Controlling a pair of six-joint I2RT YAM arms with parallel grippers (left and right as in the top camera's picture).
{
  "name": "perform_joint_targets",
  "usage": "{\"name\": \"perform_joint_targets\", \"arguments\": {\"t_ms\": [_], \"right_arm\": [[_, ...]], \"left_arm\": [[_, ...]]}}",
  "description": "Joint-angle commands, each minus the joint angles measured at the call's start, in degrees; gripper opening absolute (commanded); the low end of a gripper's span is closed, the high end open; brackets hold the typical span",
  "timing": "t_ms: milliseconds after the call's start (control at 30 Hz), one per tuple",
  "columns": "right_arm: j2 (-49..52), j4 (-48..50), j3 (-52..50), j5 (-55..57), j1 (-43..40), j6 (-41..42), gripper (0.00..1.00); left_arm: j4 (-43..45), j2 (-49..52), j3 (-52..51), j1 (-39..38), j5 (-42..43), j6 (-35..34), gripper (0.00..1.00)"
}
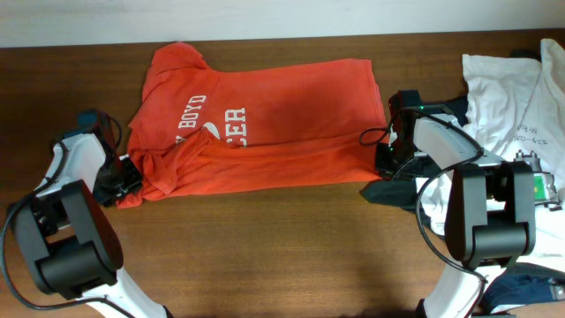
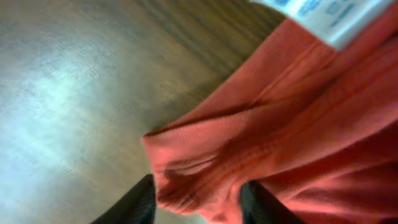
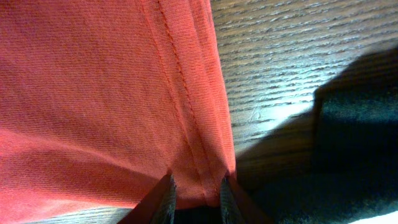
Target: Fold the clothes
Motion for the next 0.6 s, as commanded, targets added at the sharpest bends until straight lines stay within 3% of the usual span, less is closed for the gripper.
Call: {"name": "perform_joint_targets", "arguments": {"t_ms": [0,33,67,100,233,267,300,500,567], "right_arm": [[0.4,-0.2,-0.3,-0.3,-0.4,-0.2,0.29],[0.4,-0.2,-0.3,-0.3,-0.4,-0.2,0.28],[0.4,-0.2,-0.3,-0.3,-0.4,-0.2,0.28],[0.4,-0.2,-0.3,-0.3,-0.4,-0.2,0.29],[0.4,-0.6,-0.3,-0.3,-0.4,-0.2,0.28],[0.4,-0.7,-0.3,-0.3,-0.4,-0.2,0.28],[0.4,-1.1,-0.3,-0.3,-0.4,-0.2,0.28],[0.4,-11.2,-0.3,-0.3,-0.4,-0.2,0.28],[0.3,-10.9,0.4,-1.9,-0.4,-0.2,0.24]], "left_arm": [[2.6,0.7,-3.3,0.2,1.2,-0.1,0.4],[3.0,0.7,-3.7,0.2,1.2,-0.1,0.27],[3.4,0.7,-3.6,0.2,1.0,-0.1,0.04],[3.9,0.7,-3.6,0.2,-0.3,-0.1,0.0],[4.0,0.7,-1.7,0.2,-17.2,-0.1,0.0],[2.7,0.7,-1.2,0.2,-19.7,-0.1,0.05],[1.6,0.7,-1.2,0.2,-19.2,-0.1,0.18],[-6.1,0.1,-0.4,1.7,-12.8,-1.2,0.19],[-9.0,-1.1,4.8,3.1,-11.6,-1.2,0.26]]}}
